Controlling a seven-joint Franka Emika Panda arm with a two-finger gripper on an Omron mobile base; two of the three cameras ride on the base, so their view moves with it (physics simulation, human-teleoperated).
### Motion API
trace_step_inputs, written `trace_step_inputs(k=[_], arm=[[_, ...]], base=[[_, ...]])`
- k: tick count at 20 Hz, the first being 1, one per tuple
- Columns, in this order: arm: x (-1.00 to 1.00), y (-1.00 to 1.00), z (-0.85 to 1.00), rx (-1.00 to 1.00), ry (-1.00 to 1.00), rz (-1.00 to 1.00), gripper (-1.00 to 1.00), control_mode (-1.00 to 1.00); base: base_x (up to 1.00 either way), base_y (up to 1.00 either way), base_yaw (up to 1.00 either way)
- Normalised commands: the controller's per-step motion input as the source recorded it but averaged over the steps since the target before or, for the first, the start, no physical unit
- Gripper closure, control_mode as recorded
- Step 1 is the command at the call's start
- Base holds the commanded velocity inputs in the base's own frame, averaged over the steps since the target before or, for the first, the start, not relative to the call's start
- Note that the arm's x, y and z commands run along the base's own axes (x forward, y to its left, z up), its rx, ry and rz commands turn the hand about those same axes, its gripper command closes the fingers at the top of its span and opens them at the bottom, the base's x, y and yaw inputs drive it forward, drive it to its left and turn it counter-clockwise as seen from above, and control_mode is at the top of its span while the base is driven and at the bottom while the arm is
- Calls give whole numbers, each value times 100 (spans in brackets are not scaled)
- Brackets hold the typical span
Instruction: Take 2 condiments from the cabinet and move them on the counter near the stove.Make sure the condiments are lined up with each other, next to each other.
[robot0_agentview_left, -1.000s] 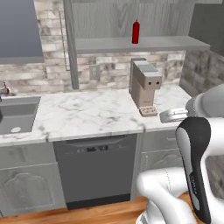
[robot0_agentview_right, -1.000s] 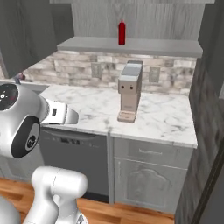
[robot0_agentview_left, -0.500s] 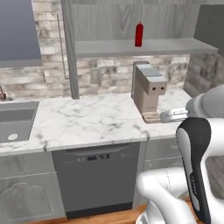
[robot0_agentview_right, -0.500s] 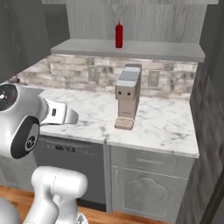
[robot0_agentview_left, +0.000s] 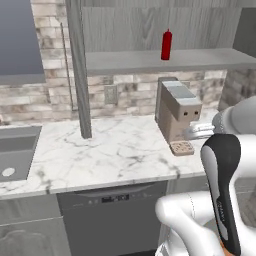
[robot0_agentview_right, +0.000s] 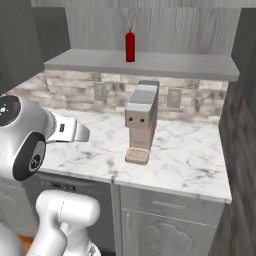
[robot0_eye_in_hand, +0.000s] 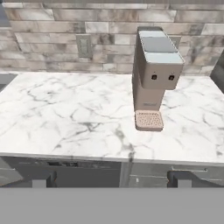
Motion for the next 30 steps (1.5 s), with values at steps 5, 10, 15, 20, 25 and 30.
trace_step_inputs(k=[5,10,15,20,25,30], arm=[[0,0,0,0,0,0,-100,100],[0,0,0,0,0,0,-100,100],[0,0,0,0,0,0,-100,100],[0,0,0,0,0,0,-100,100],[0,0,0,0,0,0,-100,100],[0,0,0,0,0,0,-100,100]], base=[[52,-6,0],[54,-8,0],[49,-4,0],[32,0,0],[2,0,0],[0,0,0]])
